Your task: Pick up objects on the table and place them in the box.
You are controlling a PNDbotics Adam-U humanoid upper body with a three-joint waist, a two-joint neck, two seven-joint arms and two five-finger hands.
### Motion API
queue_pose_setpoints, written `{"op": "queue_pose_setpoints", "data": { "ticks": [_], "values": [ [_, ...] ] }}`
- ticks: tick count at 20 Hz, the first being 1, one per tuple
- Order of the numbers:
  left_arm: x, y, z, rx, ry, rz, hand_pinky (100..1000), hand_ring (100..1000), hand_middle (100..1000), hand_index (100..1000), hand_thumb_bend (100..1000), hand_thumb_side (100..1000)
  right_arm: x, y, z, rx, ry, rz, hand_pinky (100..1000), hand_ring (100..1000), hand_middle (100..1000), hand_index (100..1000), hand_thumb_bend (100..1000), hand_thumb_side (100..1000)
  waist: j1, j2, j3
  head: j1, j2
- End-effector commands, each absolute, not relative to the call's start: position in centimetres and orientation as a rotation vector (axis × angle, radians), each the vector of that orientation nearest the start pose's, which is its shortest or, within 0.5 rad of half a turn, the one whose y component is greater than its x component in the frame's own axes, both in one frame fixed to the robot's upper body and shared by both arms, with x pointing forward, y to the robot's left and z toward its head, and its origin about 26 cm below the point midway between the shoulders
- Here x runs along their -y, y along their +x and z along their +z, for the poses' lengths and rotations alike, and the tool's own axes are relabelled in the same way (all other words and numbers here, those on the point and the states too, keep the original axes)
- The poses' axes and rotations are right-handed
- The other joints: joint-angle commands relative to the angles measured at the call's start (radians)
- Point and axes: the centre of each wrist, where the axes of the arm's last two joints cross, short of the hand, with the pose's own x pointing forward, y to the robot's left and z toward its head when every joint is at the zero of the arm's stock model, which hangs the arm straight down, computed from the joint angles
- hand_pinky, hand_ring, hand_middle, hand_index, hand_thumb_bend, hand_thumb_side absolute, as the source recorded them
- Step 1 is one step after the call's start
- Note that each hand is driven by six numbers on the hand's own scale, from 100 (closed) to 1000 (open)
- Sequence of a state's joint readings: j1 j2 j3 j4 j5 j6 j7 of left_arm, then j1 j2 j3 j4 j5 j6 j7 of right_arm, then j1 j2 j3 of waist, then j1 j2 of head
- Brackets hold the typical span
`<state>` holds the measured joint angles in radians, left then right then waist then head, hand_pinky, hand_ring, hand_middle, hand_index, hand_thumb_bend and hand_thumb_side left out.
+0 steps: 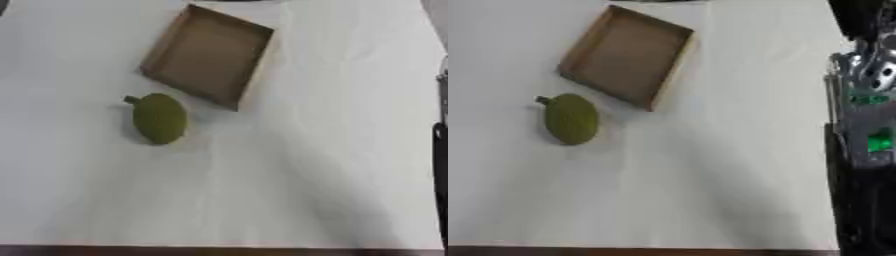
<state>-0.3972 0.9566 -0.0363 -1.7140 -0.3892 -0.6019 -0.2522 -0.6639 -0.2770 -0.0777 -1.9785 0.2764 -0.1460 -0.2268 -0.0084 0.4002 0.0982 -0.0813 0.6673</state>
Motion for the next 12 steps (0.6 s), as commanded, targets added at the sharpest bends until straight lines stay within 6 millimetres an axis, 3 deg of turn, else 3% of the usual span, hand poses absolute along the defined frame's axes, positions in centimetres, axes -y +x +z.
{"op": "queue_pose_setpoints", "data": {
  "ticks": [1,12],
  "values": [
    [-37.0,32.8,28.0,-2.427,-0.985,2.273,891,892,838,925,100,585,23.3,31.1,31.3,-3.328,0.587,-0.193,858,554,710,742,100,560,0.002,-0.020,-0.001,0.000,0.004],
    [-34.4,34.1,29.0,-2.390,-0.916,2.331,895,893,842,929,100,564,23.2,31.1,31.2,-3.330,0.572,-0.214,859,556,710,744,100,559,0.010,-0.026,-0.004,0.011,0.008]
  ]
}}
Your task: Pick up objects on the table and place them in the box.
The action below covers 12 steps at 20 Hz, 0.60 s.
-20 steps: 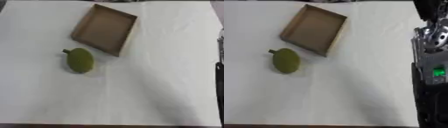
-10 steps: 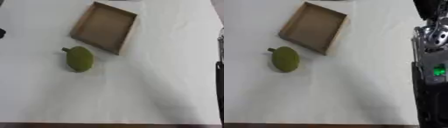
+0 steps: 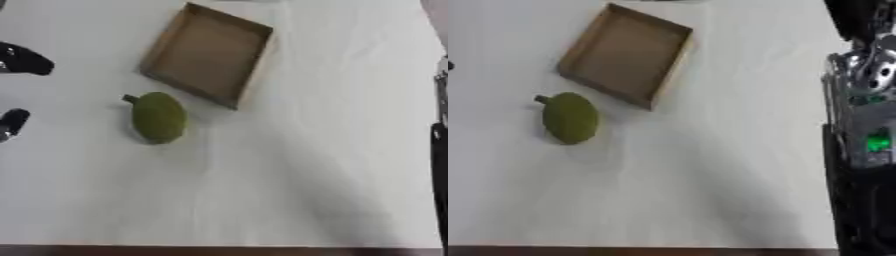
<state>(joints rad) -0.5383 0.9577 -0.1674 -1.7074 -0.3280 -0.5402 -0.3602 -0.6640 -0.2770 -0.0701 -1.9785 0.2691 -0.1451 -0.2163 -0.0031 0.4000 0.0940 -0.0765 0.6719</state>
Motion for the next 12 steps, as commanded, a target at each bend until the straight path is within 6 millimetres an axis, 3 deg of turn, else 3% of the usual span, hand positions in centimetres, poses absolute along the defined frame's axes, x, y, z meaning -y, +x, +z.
{"op": "queue_pose_setpoints", "data": {
  "ticks": [1,12],
  "values": [
    [-34.2,34.3,29.1,-2.394,-0.909,2.327,898,895,845,932,100,563,23.1,31.1,31.2,-3.329,0.571,-0.216,859,556,710,744,100,559,0.005,-0.027,0.000,0.008,0.003],
    [-32.4,36.9,28.8,-2.379,-0.853,2.369,909,903,852,940,100,550,22.9,31.1,31.2,-3.327,0.557,-0.216,858,558,709,744,100,561,0.009,-0.037,-0.001,0.028,-0.004]
  ]
}}
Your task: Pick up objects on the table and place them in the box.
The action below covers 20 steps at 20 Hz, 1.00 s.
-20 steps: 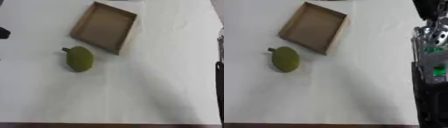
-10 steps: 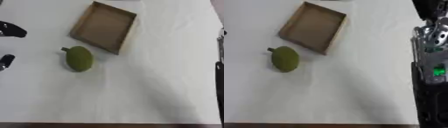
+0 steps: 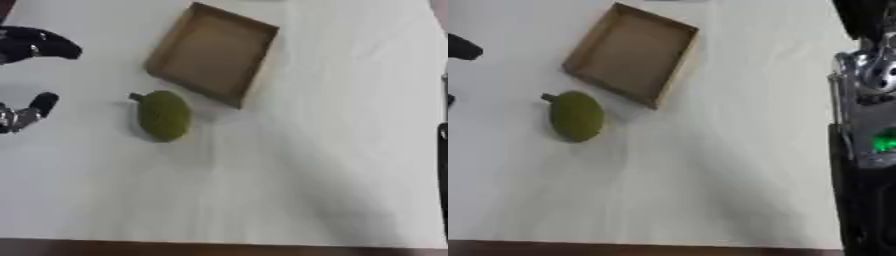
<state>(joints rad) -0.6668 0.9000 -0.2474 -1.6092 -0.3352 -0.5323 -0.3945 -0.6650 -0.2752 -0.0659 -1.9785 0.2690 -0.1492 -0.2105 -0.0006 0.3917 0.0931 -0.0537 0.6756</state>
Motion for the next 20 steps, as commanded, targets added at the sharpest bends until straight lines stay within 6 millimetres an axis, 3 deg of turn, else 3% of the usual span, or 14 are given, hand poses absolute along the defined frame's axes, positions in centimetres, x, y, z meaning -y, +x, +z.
{"op": "queue_pose_setpoints", "data": {
  "ticks": [1,5,7,11,20],
  "values": [
    [-32.1,37.2,28.8,-2.367,-0.848,2.378,909,903,853,939,100,549,22.9,31.1,31.2,-3.326,0.560,-0.216,858,558,709,744,100,561,0.007,-0.030,0.001,0.005,-0.007],
    [-31.1,38.4,28.6,-2.321,-0.842,2.405,934,924,881,935,103,542,23.1,31.1,31.2,-3.324,0.575,-0.214,857,559,709,745,100,559,0.011,-0.034,0.005,0.004,-0.004],
    [-30.4,38.9,28.5,-2.289,-0.835,2.423,935,921,874,931,166,590,23.1,31.1,31.1,-3.323,0.578,-0.218,857,559,709,745,100,566,0.012,-0.035,0.006,0.000,-0.001],
    [-28.9,39.7,28.5,-2.221,-0.791,2.491,961,940,881,903,263,588,23.2,31.1,31.2,-3.320,0.588,-0.214,857,560,708,745,100,560,0.012,-0.037,0.008,-0.010,0.003],
    [-25.5,41.0,28.9,-2.111,-0.676,2.626,952,936,869,924,365,679,23.4,31.1,31.5,-3.301,0.627,-0.211,854,562,707,745,100,558,0.013,-0.042,0.016,-0.043,0.013]
  ]
}}
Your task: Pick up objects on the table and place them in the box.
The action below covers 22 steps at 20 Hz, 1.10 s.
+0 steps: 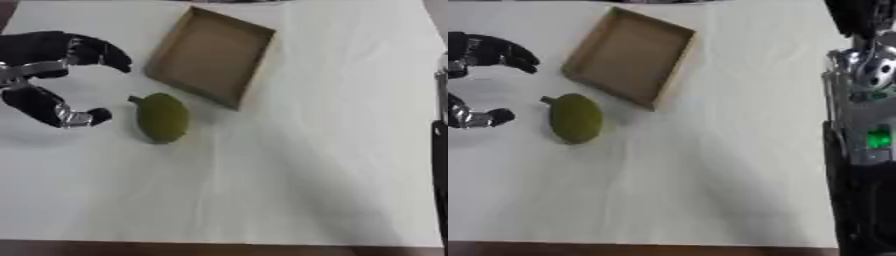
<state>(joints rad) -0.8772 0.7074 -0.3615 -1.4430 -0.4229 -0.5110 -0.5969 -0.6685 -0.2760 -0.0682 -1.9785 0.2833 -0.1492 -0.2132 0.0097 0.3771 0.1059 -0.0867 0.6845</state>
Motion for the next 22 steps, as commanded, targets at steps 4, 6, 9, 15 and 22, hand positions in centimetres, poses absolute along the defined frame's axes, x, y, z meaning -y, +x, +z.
{"op": "queue_pose_setpoints", "data": {
  "ticks": [4,6,9,15,22],
  "values": [
    [-24.3,41.1,29.1,-2.085,-0.661,2.615,952,937,867,948,390,665,23.5,31.0,31.7,-3.294,0.652,-0.214,854,562,707,745,100,556,0.002,-0.031,0.006,-0.019,0.004],
    [-23.6,41.1,29.1,-2.092,-0.638,2.598,947,938,862,957,369,655,23.6,31.0,31.8,-3.293,0.667,-0.215,854,561,707,745,100,555,0.001,-0.031,0.007,-0.021,0.004],
    [-22.5,41.1,28.9,-2.097,-0.584,2.591,941,939,860,963,340,611,23.7,31.0,32.0,-3.289,0.687,-0.225,853,561,706,745,100,552,-0.002,-0.031,0.006,-0.024,0.006],
    [-22.0,41.3,28.0,-2.067,-0.479,2.694,893,913,849,977,291,553,23.8,31.0,32.2,-3.285,0.701,-0.217,853,560,706,745,100,553,-0.002,-0.028,0.004,-0.037,0.006],
    [-21.8,41.9,27.0,-2.065,-0.382,2.800,877,903,829,966,297,698,23.8,31.0,32.1,-3.288,0.691,-0.201,854,560,706,745,100,553,-0.006,-0.024,0.001,-0.036,0.001]
  ]
}}
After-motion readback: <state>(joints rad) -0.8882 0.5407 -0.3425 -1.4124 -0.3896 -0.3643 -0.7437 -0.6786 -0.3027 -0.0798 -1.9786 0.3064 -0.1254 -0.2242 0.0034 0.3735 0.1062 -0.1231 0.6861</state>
